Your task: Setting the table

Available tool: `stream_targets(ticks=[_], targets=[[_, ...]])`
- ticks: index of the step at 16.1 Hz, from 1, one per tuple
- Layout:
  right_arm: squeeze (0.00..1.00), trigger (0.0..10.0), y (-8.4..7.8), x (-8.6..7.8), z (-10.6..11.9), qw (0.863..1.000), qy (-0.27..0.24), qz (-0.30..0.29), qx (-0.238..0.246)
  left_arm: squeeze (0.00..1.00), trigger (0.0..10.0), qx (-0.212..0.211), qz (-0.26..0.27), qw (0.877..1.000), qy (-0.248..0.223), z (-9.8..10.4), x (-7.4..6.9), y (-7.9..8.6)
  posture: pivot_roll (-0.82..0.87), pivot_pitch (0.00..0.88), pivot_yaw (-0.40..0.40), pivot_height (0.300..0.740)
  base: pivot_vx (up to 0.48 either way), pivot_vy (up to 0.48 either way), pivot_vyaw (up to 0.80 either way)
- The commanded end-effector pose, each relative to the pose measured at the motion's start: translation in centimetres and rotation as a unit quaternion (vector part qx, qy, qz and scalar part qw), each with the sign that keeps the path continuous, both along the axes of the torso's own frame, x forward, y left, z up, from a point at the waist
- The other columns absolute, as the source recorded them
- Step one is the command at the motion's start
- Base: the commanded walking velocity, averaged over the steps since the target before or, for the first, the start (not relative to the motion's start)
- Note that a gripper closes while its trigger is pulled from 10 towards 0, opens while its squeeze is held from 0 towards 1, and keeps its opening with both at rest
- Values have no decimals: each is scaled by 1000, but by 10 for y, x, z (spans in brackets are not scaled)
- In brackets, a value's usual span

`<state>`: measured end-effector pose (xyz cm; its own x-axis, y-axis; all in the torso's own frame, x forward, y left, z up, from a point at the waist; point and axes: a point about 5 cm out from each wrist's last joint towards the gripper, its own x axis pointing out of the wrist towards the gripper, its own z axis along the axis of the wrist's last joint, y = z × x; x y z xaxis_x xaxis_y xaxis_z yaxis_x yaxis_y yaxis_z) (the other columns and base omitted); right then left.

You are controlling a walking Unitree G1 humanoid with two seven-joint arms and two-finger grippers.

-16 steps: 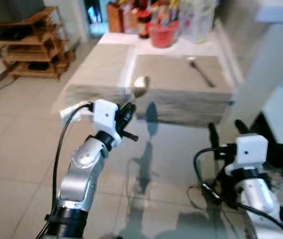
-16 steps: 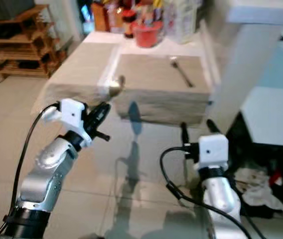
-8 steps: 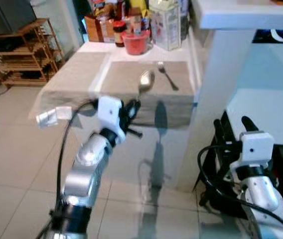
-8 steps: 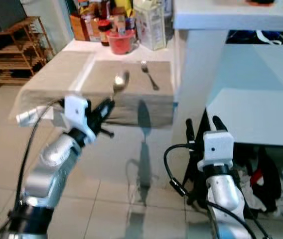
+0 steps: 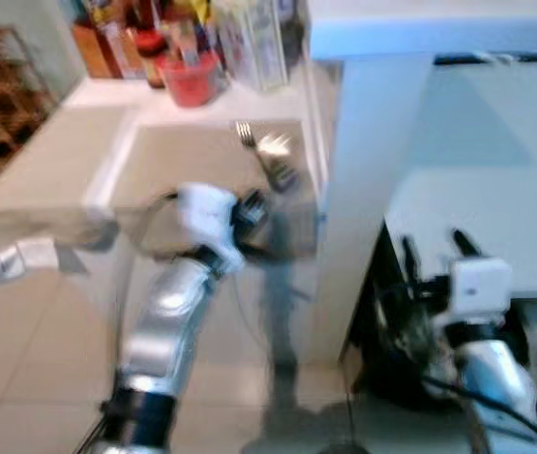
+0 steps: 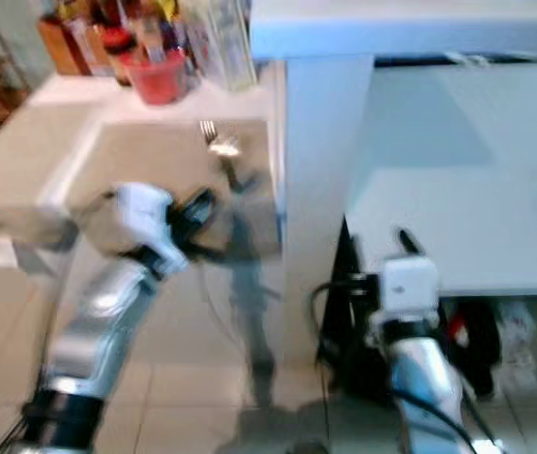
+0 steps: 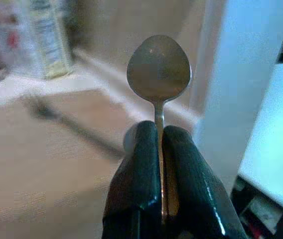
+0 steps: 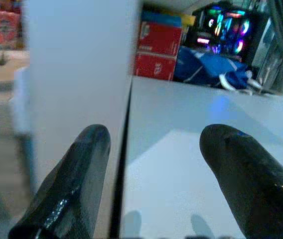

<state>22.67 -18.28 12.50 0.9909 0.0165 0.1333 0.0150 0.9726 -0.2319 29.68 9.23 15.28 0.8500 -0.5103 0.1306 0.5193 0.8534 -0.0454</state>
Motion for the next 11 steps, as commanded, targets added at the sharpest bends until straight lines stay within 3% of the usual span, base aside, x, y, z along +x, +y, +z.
stream_targets(ticks=[1, 11], targets=[[0, 10000, 9, 2, 4, 1000, -10, 16, 8, 0, 0, 11, 30, 999, -20, 6, 1, 17, -102, 17, 57, 740, 0, 0, 0], [0, 10000, 9, 2, 1, 1000, -4, 17, 15, 0, 0, 1, 54, 998, -8, 5, 5, 22, -96, 20, 59, 740, -35, 0, 0]])
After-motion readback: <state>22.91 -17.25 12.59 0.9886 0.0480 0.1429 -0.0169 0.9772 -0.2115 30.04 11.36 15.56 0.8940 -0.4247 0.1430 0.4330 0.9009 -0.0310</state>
